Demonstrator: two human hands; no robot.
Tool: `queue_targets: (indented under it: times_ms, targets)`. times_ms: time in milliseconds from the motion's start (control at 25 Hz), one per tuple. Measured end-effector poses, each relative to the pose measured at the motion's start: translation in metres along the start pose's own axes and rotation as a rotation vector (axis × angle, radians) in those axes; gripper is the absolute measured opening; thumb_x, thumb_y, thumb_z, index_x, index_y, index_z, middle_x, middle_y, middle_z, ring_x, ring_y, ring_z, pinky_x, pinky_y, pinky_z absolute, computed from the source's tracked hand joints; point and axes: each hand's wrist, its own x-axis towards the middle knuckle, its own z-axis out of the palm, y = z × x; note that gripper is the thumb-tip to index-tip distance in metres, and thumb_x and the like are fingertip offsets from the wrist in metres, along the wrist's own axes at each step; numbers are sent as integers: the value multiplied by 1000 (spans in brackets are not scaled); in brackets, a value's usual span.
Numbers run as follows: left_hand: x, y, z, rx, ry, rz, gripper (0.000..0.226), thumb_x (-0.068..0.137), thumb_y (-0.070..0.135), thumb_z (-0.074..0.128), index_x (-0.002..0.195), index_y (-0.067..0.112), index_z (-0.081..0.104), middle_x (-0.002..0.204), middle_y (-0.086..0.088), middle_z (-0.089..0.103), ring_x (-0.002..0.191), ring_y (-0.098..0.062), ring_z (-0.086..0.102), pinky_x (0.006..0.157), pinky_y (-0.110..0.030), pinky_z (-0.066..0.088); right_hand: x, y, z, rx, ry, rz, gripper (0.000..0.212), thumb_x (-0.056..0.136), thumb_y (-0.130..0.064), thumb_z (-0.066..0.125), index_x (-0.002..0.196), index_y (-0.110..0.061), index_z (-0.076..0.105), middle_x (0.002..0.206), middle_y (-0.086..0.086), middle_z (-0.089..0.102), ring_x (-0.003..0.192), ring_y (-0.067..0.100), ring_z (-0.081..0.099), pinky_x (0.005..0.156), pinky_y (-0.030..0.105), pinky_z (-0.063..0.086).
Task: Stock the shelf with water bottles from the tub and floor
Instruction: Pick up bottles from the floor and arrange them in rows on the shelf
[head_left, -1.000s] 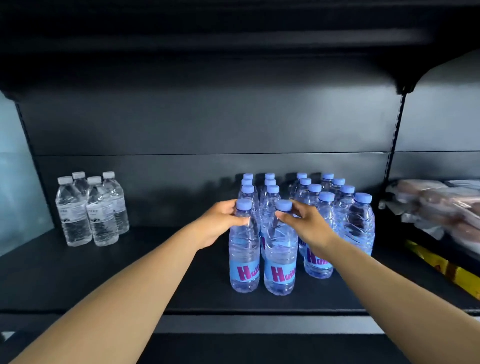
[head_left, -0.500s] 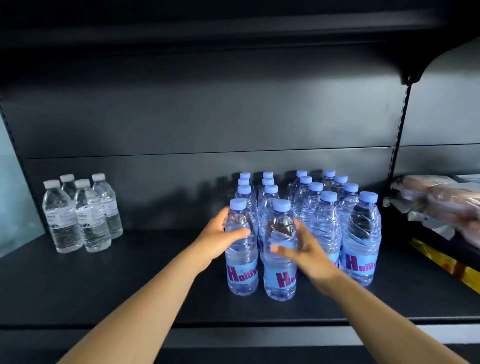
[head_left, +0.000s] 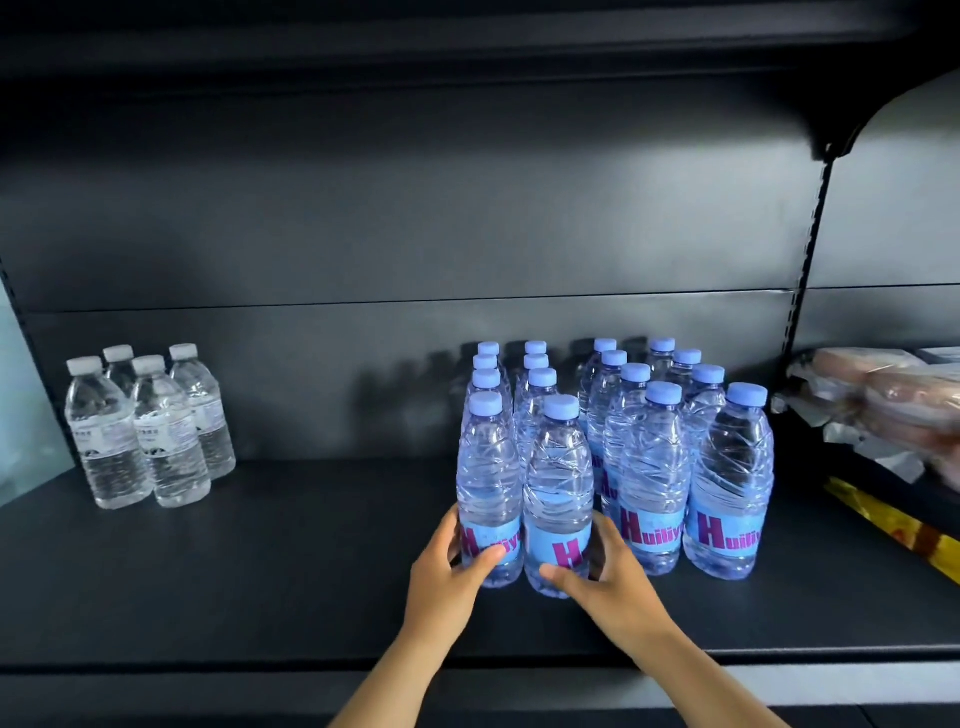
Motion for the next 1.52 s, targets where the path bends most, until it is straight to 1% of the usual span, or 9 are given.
queue_targets:
  times_ms: [240,560,760,960,1080,1160,1240,1320,1520]
  targets:
    - [10,-9,2,97,57,14,62,73,20,78,125,37,50,115,9,58,107,-4,59,85,-18,50,7,4,3,-9,94,-5,53,73,-20,80,108,-37,44,112,-10,64,102,1,63,92,25,51]
    - [9,-10,2,13,43,17,54,80,11,72,126,29,50,113,17,63,101,7,61,78,-10,49,11,3,14,-99,133,-81,52,84,-19,69,123,-31,36,114,-24,50,102,-25,47,75,-6,36]
    - [8,-8,1,45,19,27,55,81,15,71,130,30,50,117,16,64,108,2,60,91,-22,51,12,1,13,-132,181,-66,55,79,-25,74,119,-33,37,111,-16,56,100,-7,55,73,-1,40]
    - [8,-9,-1,69,36,24,58,79,16,72,131,28,50,117,13,65,107,0,61,91,-24,52,11,2,14,-163,206,-64,58,76,-27,76,117,-33,36,110,-13,56,103,3,55,75,3,39]
    - [7,-2,0,105,39,-2,56,78,17,74,129,27,52,117,9,66,105,-3,62,89,-24,53,9,-5,14,-173,206,-70,60,79,-26,74,127,-27,39,115,-13,52,111,4,51,86,9,37]
    - [4,13,1,163,95,-3,51,78,14,73,125,24,55,115,6,66,100,-3,62,79,-14,52,-1,-12,11,-234,213,-102,65,84,-23,70,138,-20,34,125,-14,43,118,0,40,96,11,30]
    - [1,41,-3,259,173,34,48,81,12,70,125,21,56,114,4,64,101,-9,61,74,-10,48,-15,-24,4,-325,225,-192,66,87,-20,66,142,-18,30,130,-15,36,120,-2,34,100,9,23]
    - [-4,68,-13,517,162,82,54,83,22,67,134,21,47,124,0,57,117,-17,54,88,-22,44,-32,-35,-12,-432,223,-289,63,87,-22,65,142,-18,34,133,-13,38,126,3,36,105,14,25]
    - [-76,109,-31,1332,-172,113,83,84,49,59,149,27,13,156,-11,11,144,-27,11,113,-40,22,-105,-68,-45,-896,210,-370,63,86,-35,63,141,-17,38,147,1,38,143,22,22,118,35,19]
